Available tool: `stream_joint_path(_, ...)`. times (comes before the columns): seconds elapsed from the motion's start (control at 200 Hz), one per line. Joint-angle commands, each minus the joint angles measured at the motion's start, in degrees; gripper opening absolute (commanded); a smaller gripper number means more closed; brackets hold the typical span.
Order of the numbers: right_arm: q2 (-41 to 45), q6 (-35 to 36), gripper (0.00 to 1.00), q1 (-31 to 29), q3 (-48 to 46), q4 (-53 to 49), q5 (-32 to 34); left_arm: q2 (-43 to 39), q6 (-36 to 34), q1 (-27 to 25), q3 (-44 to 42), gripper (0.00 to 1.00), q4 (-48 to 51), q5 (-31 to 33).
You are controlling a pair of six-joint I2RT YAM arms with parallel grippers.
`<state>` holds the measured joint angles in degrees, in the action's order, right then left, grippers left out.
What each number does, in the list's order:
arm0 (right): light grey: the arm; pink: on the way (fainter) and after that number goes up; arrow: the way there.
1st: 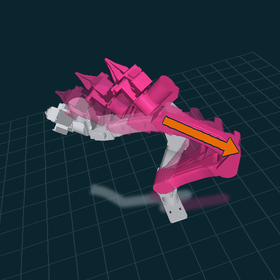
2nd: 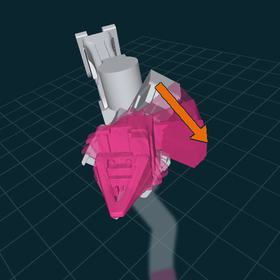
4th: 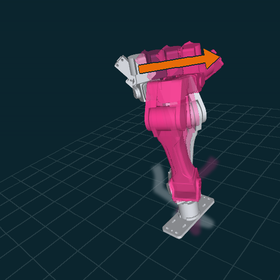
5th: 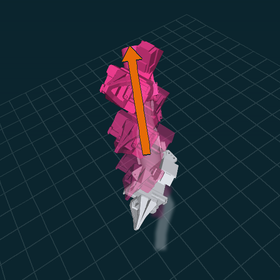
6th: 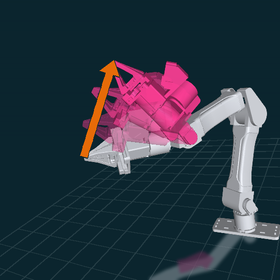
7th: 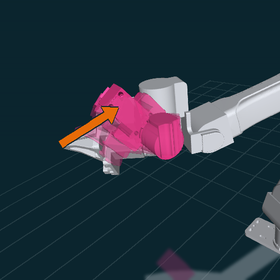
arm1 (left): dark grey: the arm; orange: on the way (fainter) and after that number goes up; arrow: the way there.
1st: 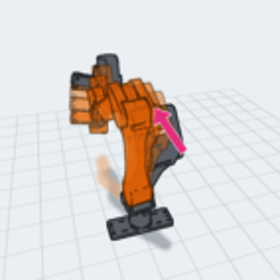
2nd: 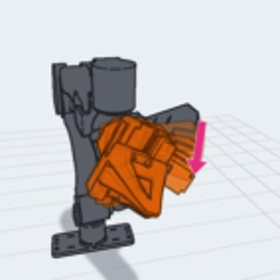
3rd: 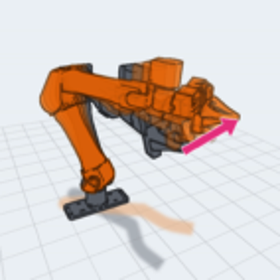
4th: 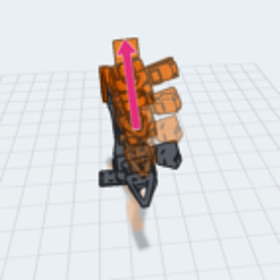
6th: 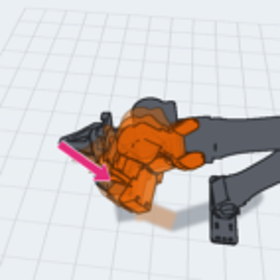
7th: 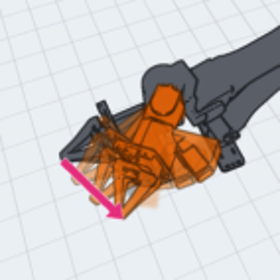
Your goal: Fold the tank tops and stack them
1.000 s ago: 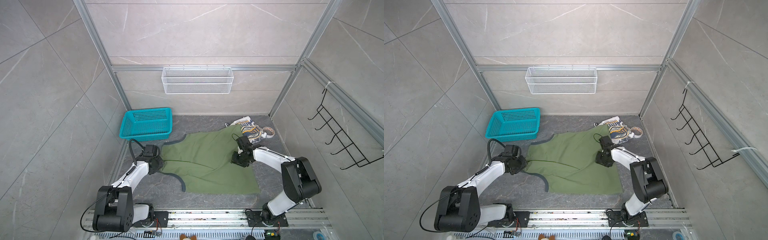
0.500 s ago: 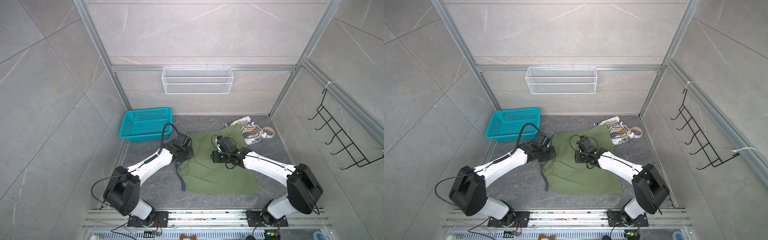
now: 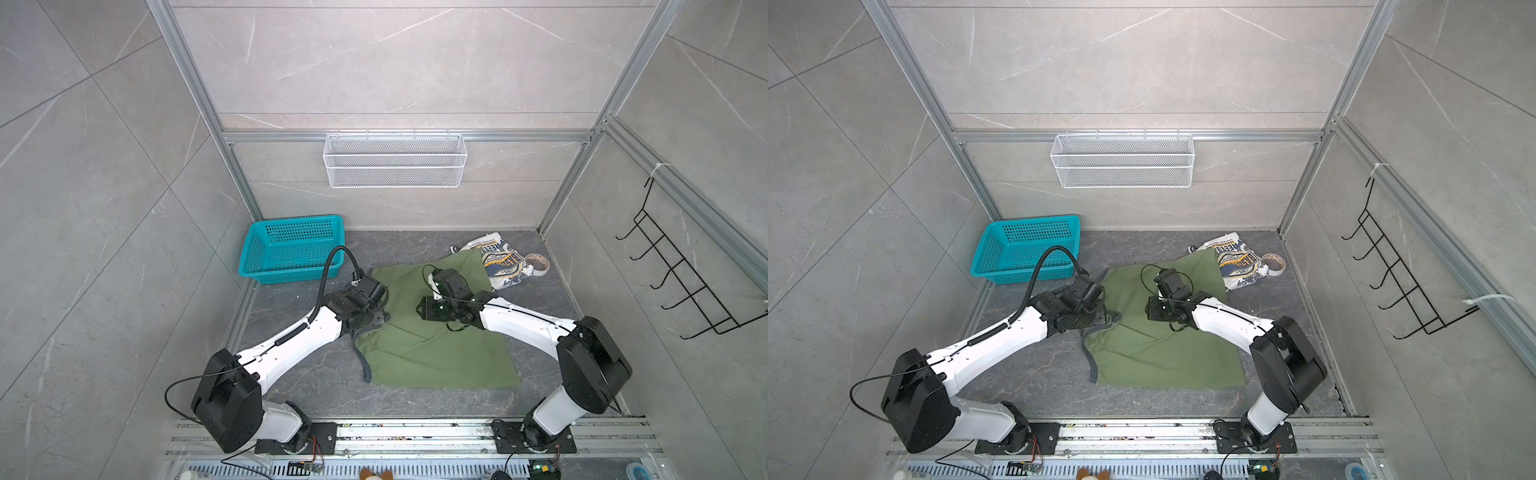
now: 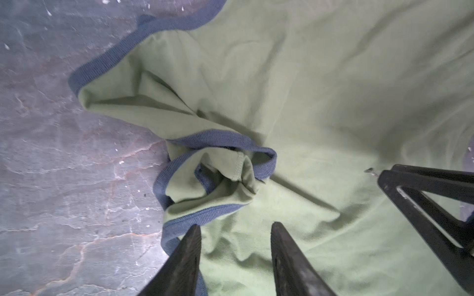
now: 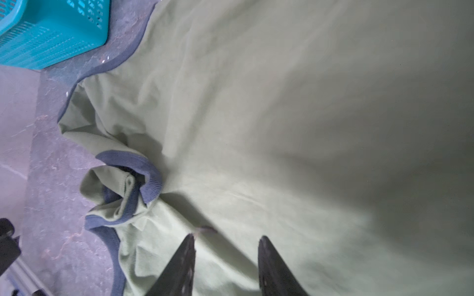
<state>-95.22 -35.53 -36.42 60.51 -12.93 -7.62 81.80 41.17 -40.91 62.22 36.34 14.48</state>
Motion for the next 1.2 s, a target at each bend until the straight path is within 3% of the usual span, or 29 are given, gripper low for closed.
stream_joint_path(0.0,-3.25,-4.96,0.4,-0.41,2.65,2.25,-3.6,5.7,-5.56,-0.48,3.68,0.44,3.54,0.75)
stream_joint_path(0.15,-5.53,-9.21,0.37,-0.4,1.53,6.61,-6.68,12.32,-8.44,-1.48,7.18,0.44,4.48,-1.37)
stream_joint_path(0.339,-7.48,-11.36,0.36,-1.62,0.66,9.67,-8.46,18.04,-8.92,-2.38,10.66,0.5,6.3,0.74)
stream_joint_path(0.784,-9.66,-12.99,0.36,-3.83,0.75,11.83,-9.3,20.89,-5.18,-1.94,9.35,0.22,6.41,5.54)
stream_joint_path(0.983,-10.48,-13.64,0.36,-4.85,1.41,13.18,-10.67,11.27,0.16,-0.1,-0.03,0.0,-0.17,2.42)
stream_joint_path(1.198,-11.84,-16.76,0.38,-7.69,1.36,21.0,-14.8,-8.84,10.29,4.77,-19.06,0.0,-17.65,-6.41)
